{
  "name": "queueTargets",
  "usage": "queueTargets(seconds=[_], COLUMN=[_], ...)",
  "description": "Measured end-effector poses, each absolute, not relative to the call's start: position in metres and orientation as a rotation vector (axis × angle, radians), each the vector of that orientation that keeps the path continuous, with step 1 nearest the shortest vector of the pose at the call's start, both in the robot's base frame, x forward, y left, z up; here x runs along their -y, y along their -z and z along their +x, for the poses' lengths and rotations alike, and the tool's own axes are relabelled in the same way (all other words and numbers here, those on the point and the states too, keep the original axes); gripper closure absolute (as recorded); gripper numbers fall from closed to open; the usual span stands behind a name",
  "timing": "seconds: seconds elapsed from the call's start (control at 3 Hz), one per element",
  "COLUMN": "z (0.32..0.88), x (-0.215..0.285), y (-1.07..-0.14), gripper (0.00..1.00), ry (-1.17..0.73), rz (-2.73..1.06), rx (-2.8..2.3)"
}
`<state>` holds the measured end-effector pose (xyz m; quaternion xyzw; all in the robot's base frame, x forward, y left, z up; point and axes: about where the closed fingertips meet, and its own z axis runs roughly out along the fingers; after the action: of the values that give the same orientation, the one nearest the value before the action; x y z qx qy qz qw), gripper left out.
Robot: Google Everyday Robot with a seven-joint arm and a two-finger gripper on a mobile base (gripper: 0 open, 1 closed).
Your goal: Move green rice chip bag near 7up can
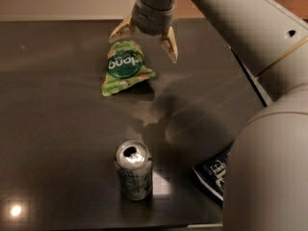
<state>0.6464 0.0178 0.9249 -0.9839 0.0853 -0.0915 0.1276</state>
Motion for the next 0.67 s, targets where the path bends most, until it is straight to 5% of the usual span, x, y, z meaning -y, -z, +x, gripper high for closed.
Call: queueTargets(seconds=[0.67], z=[0.682], x=[-0.050], y=[-0.906], gripper=[0.00], ry=[0.233], rz=[-2.891], rx=[0.038])
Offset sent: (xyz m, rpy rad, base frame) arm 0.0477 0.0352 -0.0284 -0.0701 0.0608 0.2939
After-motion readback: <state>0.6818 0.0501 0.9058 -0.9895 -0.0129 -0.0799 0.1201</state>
